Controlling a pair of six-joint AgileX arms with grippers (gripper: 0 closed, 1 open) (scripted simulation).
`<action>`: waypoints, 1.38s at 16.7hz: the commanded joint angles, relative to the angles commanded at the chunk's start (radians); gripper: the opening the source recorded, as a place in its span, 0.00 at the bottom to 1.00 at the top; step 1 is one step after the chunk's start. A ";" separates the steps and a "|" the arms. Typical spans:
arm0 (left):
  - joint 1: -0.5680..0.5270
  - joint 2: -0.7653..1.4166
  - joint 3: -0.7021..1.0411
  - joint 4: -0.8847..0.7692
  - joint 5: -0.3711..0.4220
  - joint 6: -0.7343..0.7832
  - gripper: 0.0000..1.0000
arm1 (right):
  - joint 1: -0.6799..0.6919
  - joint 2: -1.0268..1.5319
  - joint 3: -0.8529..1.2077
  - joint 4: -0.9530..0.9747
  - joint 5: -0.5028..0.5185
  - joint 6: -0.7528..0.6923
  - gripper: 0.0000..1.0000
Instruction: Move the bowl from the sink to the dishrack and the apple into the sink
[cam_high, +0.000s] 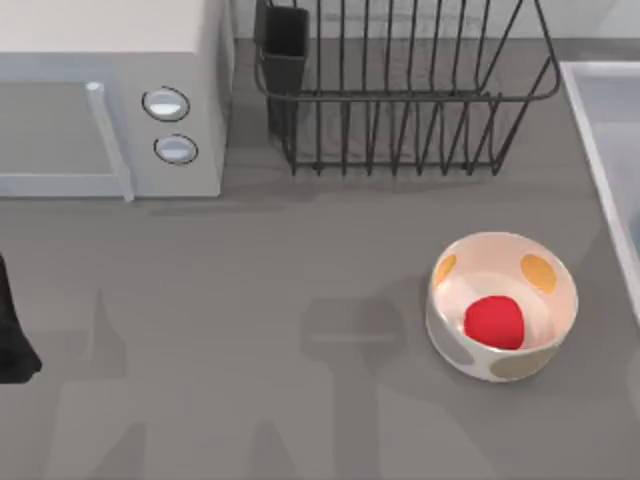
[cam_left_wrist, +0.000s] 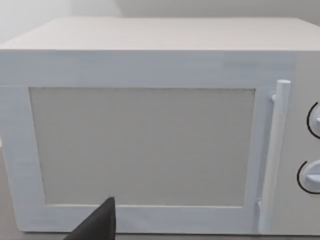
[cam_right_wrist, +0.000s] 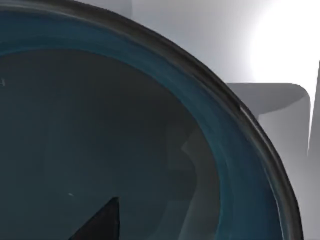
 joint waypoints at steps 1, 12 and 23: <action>0.000 0.000 0.000 0.000 0.000 0.000 1.00 | 0.000 0.003 -0.003 0.004 0.000 0.000 1.00; 0.000 0.000 0.000 0.000 0.000 0.000 1.00 | 0.000 0.003 -0.003 0.004 0.000 0.000 0.40; 0.000 0.000 0.000 0.000 0.000 0.000 1.00 | 0.000 0.003 -0.003 0.004 0.000 0.000 0.00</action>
